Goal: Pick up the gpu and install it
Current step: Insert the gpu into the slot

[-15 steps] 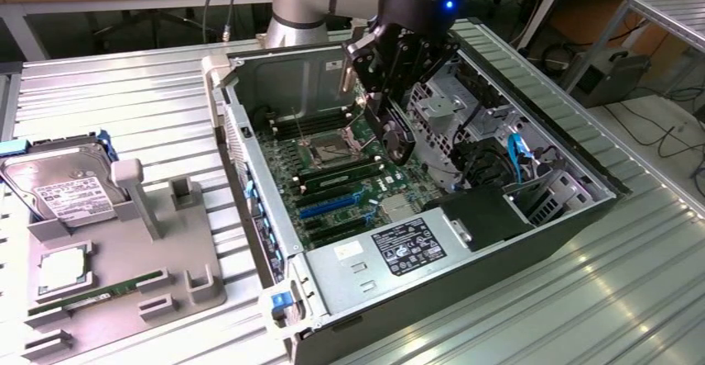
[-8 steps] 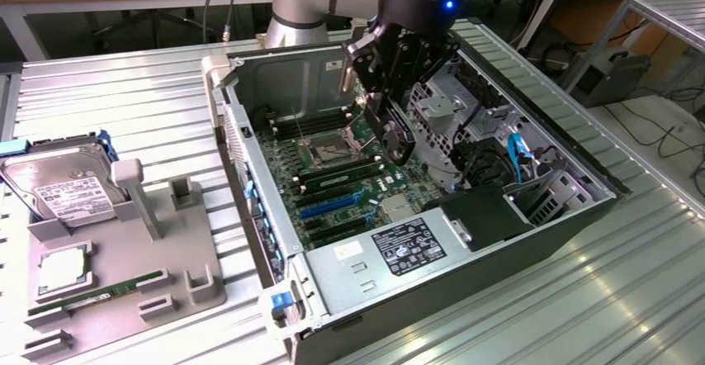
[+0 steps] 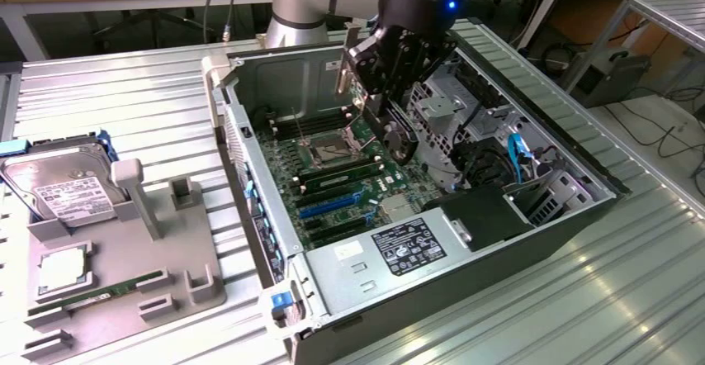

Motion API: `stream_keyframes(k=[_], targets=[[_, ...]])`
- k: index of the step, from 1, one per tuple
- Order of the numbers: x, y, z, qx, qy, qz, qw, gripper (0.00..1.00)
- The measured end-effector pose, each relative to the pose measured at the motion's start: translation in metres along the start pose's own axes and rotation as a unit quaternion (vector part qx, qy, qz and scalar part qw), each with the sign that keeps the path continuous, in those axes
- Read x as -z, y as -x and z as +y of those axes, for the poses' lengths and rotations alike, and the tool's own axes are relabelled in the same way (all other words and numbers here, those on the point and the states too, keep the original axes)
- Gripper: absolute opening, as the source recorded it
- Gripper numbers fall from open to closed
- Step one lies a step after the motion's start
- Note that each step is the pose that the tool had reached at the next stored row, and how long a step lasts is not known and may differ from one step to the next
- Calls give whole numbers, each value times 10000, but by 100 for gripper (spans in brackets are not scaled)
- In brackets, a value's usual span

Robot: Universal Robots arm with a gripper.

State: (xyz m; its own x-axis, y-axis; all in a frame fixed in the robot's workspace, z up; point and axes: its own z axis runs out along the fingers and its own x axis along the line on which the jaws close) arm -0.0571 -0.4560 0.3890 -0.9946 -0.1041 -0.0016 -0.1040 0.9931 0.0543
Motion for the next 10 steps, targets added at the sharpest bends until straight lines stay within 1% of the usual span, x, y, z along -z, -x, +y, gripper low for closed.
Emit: stream_keyframes(k=[2,3,4,5,6,8,10], targets=[[-4,0,0,202,1,11,9998,26],[-7,0,0,398,1,22,9992,26],[-10,0,-1,620,1,34,9981,26],[-13,0,-1,778,2,42,9970,26],[-17,0,-1,1036,2,56,9946,26],[-21,0,-1,1238,3,67,9923,26],[-25,0,-1,1448,3,79,9894,26]])
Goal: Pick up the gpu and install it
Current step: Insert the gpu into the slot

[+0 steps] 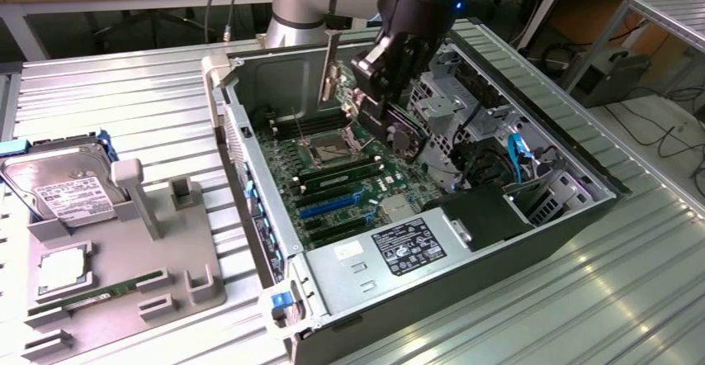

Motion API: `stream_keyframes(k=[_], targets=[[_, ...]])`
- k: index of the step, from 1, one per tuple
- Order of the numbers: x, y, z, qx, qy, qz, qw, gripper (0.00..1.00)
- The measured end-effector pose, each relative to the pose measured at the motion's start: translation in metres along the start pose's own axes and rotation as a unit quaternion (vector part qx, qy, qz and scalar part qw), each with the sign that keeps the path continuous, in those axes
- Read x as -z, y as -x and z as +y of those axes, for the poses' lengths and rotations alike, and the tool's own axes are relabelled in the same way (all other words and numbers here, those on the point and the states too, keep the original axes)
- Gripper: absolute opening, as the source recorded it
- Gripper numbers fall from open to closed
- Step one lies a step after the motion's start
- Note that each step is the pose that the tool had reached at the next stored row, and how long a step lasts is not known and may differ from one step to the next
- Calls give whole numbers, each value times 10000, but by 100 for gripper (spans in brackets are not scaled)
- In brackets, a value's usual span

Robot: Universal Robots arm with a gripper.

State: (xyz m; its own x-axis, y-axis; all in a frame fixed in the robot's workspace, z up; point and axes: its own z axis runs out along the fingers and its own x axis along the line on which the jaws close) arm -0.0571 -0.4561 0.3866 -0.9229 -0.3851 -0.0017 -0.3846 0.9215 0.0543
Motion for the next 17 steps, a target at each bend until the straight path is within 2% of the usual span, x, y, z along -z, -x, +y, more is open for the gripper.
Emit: stream_keyframes(k=[4,9,13,14,17], targets=[[-8,0,-1,435,1,23,9990,26],[-20,0,-1,957,2,52,9954,26],[-29,0,-2,1375,2,75,9905,26],[-32,0,-2,1507,3,82,9885,26],[-39,0,-2,1773,3,96,9841,26]])
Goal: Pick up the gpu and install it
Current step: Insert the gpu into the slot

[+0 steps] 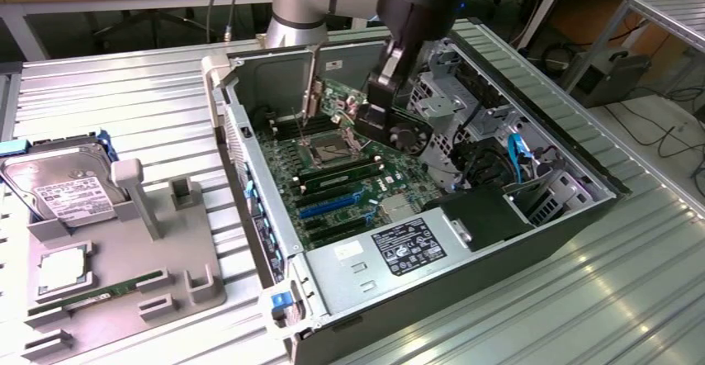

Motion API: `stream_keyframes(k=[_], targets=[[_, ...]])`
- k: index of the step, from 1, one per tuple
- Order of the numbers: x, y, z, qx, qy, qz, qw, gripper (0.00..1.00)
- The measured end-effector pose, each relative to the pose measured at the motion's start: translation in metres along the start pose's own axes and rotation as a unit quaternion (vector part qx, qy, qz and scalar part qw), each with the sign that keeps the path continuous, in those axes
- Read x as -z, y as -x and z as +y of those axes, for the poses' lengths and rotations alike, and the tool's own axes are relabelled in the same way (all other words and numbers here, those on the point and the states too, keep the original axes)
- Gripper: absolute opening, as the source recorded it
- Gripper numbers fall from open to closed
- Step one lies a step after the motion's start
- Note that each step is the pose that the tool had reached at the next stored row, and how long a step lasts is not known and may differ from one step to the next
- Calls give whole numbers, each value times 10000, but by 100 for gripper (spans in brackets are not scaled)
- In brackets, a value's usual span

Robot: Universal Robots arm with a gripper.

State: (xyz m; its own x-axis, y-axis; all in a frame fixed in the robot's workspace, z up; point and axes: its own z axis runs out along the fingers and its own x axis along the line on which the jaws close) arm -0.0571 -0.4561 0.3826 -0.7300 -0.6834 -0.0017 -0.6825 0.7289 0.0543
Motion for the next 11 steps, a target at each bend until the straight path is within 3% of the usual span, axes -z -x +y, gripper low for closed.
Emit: stream_keyframes(k=[5,8,11], targets=[[-12,0,-1,608,-6,25,9981,26],[-21,0,-1,985,-12,37,9951,26],[-30,0,-2,1361,-13,56,9907,26]])
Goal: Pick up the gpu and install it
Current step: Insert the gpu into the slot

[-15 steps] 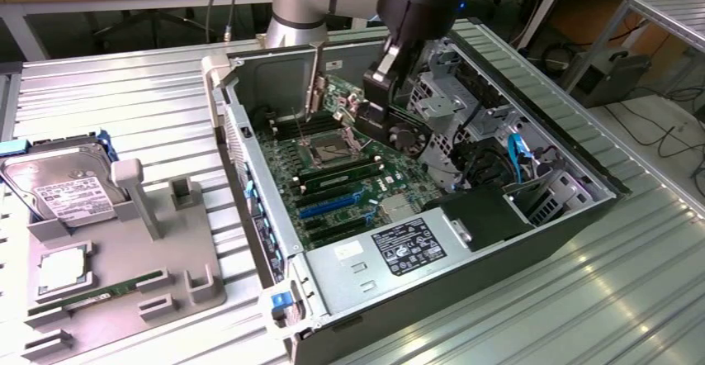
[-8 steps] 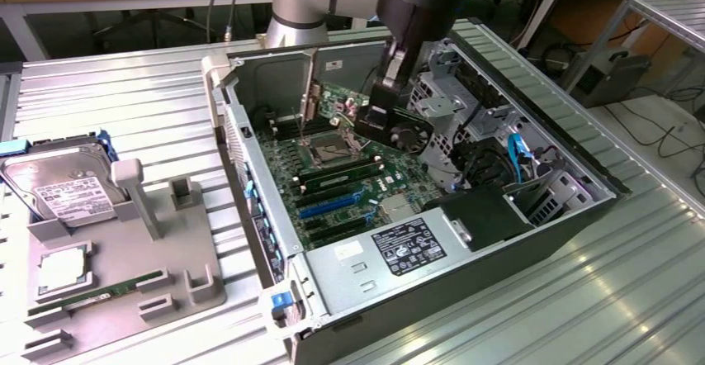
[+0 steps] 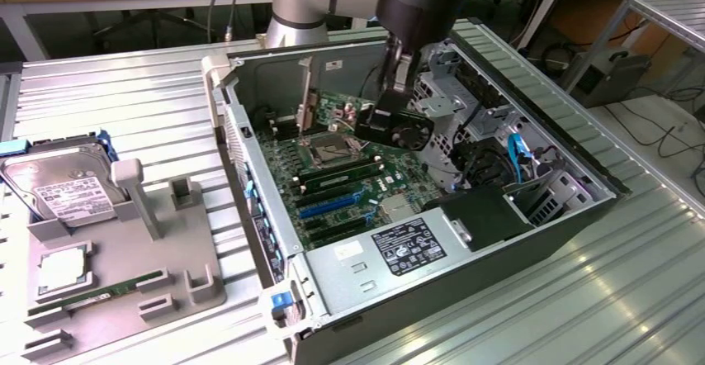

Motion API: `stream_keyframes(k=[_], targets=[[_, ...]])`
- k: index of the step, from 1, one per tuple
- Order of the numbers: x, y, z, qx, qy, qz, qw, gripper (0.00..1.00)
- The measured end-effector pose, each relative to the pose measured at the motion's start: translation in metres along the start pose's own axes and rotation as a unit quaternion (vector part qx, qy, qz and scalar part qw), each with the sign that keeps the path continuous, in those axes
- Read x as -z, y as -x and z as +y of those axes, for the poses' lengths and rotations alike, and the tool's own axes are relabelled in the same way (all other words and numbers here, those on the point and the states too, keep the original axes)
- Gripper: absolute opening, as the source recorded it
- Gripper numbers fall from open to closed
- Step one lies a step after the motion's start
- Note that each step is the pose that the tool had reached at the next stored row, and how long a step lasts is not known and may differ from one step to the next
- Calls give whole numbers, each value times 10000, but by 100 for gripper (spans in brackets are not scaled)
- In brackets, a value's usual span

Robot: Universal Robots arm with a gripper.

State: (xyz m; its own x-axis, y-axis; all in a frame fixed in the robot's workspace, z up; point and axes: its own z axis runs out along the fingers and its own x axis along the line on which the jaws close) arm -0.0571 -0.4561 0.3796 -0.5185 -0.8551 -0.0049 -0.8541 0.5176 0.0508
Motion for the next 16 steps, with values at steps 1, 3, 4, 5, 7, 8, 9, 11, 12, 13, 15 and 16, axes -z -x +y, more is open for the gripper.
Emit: stream_keyframes(k=[1,3,4,5,7,8,9,11,12,13,15,16], targets=[[-4,0,0,147,0,7,9999,26],[-14,0,-1,384,2,19,9993,26],[-18,0,-1,476,2,24,9989,26],[-23,0,-1,576,3,29,9983,26],[-34,0,-2,821,4,41,9966,26],[-38,0,-2,900,5,45,9959,26],[-43,0,-2,998,5,50,9950,26],[-53,0,-3,1181,6,58,9930,26],[-57,0,-3,1271,7,62,9919,26],[-62,0,-3,1359,8,66,9907,26],[-72,0,-4,1537,9,74,9881,26],[-77,0,-4,1629,10,78,9866,26]])
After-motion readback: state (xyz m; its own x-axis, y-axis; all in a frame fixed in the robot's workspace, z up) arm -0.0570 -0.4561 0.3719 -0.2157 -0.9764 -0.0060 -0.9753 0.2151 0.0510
